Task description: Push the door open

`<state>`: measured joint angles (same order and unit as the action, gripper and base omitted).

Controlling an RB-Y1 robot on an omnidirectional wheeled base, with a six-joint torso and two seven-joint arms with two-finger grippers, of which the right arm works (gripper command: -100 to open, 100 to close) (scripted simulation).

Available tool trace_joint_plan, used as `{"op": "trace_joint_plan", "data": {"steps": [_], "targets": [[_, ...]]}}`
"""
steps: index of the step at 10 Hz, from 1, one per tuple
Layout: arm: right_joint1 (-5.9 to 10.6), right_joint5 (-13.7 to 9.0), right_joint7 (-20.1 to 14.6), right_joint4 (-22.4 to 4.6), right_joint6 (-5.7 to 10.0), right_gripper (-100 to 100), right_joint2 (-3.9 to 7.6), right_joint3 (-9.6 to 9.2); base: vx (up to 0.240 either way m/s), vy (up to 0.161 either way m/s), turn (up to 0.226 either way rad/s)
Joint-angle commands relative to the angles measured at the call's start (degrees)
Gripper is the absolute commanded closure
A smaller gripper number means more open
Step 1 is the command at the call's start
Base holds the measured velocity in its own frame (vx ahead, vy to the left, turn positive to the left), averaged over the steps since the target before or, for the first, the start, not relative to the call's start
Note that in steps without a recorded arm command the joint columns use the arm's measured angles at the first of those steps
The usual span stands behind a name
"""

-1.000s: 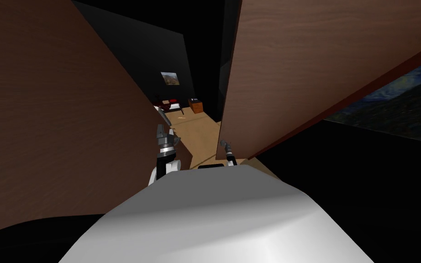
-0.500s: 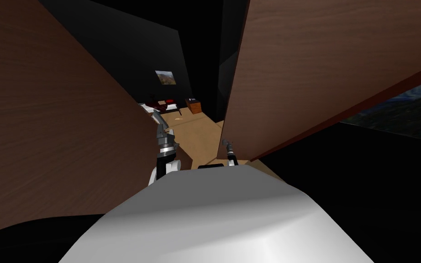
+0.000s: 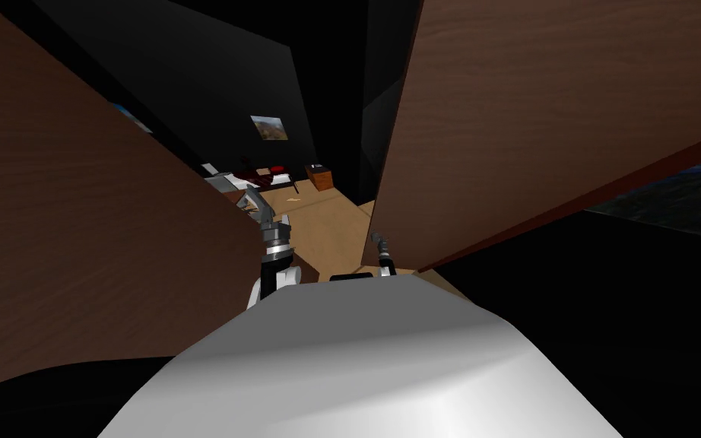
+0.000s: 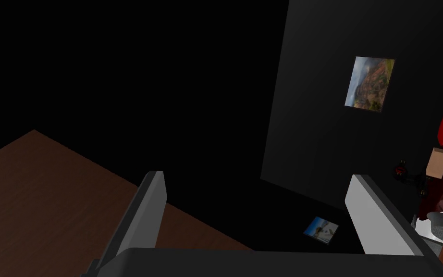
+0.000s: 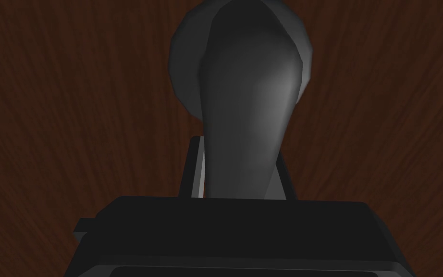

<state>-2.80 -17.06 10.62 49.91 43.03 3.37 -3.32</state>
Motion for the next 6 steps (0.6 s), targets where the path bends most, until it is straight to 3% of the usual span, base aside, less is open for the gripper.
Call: {"op": "trace_joint_plan", "data": {"steps": [1,3,6], "targets": [[0.46,-0.38,1.00,0.16,0.37,100,0.00,1.15,0.189,0.023,-0.083],[0.52,-0.68,2.20,0.09,0.60,100,-1.14,2.03,0.211,0.015,-0.091],[0.62,-1.21,4.28,-0.03,1.01,100,-4.38,3.54,0.215,0.035,-0.121]]}}
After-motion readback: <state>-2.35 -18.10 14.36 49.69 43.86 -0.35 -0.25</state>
